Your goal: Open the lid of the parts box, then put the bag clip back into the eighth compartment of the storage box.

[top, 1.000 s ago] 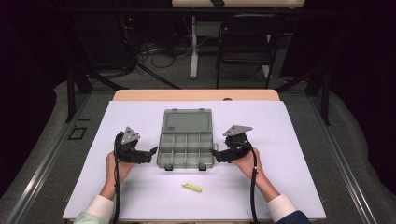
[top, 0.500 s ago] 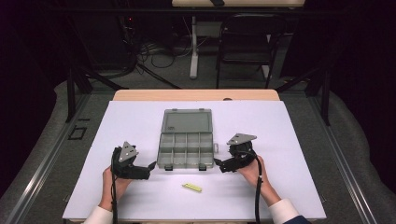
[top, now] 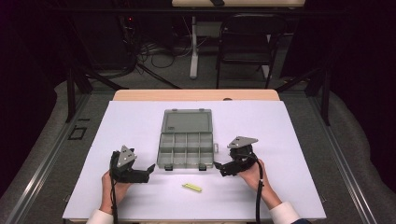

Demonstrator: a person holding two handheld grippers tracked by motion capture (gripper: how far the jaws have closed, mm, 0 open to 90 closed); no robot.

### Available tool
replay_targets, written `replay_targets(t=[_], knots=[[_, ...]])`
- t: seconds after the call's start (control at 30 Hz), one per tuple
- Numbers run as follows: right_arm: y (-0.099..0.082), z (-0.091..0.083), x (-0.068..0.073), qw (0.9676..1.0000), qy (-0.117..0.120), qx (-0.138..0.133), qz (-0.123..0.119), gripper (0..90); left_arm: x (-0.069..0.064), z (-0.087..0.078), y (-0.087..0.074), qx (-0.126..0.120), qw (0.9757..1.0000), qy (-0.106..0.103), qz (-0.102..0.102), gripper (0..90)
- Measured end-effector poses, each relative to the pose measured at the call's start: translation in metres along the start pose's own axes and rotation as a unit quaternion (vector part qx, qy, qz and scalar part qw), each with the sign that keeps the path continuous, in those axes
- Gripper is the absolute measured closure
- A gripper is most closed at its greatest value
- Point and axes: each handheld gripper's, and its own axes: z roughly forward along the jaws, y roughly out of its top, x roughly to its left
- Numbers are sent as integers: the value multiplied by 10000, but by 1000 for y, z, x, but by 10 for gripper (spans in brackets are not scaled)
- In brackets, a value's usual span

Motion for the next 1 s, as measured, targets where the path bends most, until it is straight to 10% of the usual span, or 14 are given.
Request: replay_targets(t=[1.0], knots=[[6,-11,10,9999,57,11,-141,0,2,1,0,-50,10000,26,40,1]])
